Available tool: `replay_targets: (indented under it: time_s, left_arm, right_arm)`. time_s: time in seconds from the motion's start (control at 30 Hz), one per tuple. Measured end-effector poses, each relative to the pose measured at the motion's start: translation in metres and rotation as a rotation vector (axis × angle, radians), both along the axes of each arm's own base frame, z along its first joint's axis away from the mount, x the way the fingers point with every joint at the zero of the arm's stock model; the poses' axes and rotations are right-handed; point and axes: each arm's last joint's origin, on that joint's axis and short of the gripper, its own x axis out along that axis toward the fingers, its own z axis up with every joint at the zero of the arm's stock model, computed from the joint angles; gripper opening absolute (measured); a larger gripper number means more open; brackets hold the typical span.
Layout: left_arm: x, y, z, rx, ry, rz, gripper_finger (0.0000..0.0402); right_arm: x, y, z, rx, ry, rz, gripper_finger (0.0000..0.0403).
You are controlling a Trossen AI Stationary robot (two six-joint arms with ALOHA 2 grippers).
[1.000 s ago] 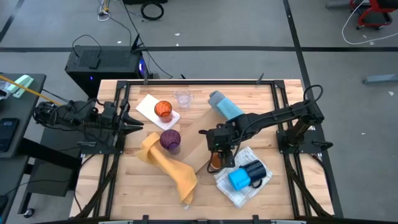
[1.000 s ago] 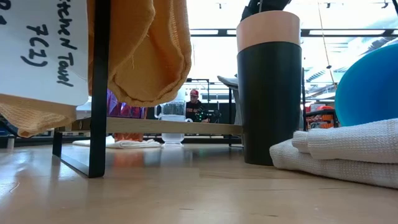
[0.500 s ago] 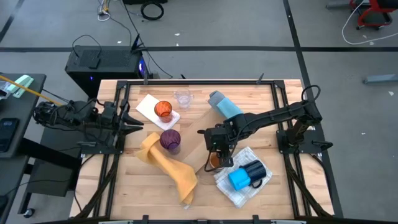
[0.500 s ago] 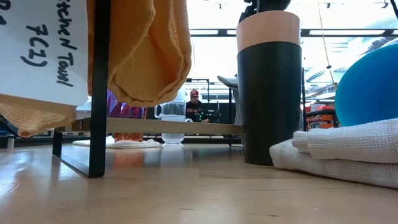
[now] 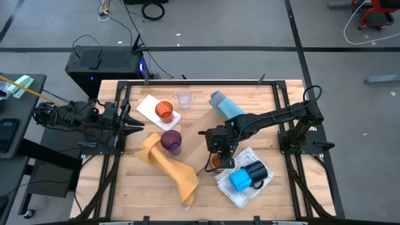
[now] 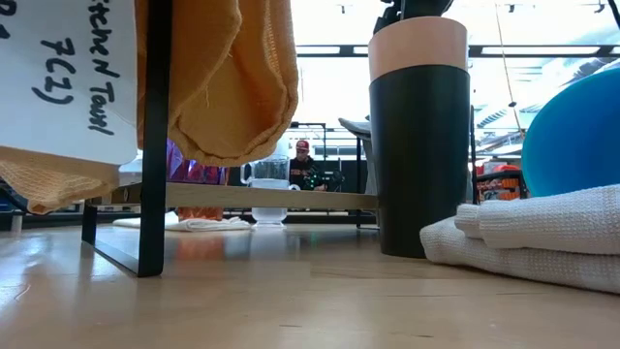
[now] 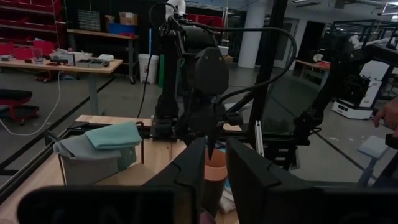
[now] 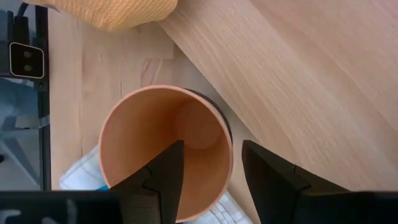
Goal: Stack small to large cups/mugs on shelf
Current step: Remove the orange cup from the top of the black cup
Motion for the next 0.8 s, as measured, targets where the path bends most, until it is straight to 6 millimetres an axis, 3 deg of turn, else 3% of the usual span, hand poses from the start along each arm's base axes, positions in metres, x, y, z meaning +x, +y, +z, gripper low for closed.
replay_targets:
  time_s: [0.53, 0.8]
  left_arm:
    - [0.000, 0.000, 0.000, -0.002, 0.000, 0.000, 0.0075]
    - [0.000, 0.000, 0.000, -0.002, 0.000, 0.000, 0.0068]
  right_arm:
    - [0.000, 0.000, 0.000, 0.012, 0.005, -0.017, 0.0162]
    - [0.006, 0.003, -0.017, 0.040, 0.044, -0.013, 0.0161]
